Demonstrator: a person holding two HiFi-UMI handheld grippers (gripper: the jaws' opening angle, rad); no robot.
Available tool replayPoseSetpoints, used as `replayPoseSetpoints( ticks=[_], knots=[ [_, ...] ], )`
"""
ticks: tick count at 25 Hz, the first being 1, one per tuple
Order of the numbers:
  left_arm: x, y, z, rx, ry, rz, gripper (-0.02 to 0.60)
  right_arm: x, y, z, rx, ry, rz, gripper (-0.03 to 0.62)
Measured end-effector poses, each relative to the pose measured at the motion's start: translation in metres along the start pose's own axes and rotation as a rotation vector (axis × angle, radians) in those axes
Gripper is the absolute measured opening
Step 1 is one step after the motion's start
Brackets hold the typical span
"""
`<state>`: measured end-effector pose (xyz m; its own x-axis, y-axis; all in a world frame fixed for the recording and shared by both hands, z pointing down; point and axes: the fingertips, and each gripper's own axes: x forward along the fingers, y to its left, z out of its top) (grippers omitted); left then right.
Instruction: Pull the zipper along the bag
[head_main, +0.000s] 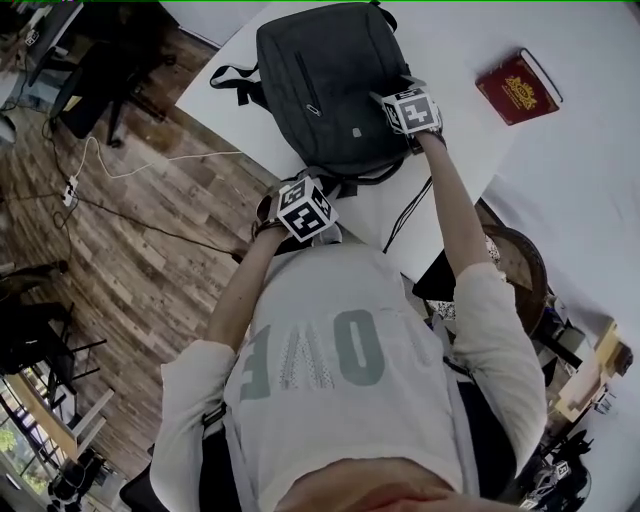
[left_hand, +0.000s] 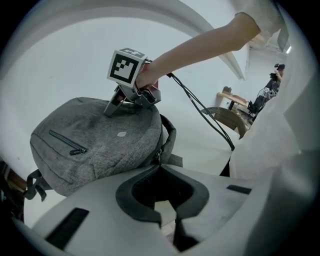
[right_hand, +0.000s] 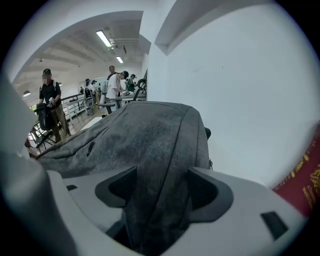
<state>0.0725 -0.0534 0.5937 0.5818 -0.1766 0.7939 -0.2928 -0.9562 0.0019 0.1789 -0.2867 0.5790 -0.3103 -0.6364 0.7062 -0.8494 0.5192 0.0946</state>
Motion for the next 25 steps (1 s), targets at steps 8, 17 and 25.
replayPoseSetpoints(
  ticks=[8,17,25],
  knots=[
    [-0.014,0.006,-0.030,0.035,0.024,0.046,0.026,-0.024,0.012,-0.025,0.056,0.037,-0.055,0.279],
    [-0.058,0.059,-0.099,0.063,0.099,0.170,0.027,-0.069,0.096,-0.069,-0.112,0.034,0.016,0.314],
    [-0.095,0.139,-0.157,0.058,0.222,0.266,0.026,-0.090,0.210,-0.070,0.055,0.040,0.230,0.324]
  ],
)
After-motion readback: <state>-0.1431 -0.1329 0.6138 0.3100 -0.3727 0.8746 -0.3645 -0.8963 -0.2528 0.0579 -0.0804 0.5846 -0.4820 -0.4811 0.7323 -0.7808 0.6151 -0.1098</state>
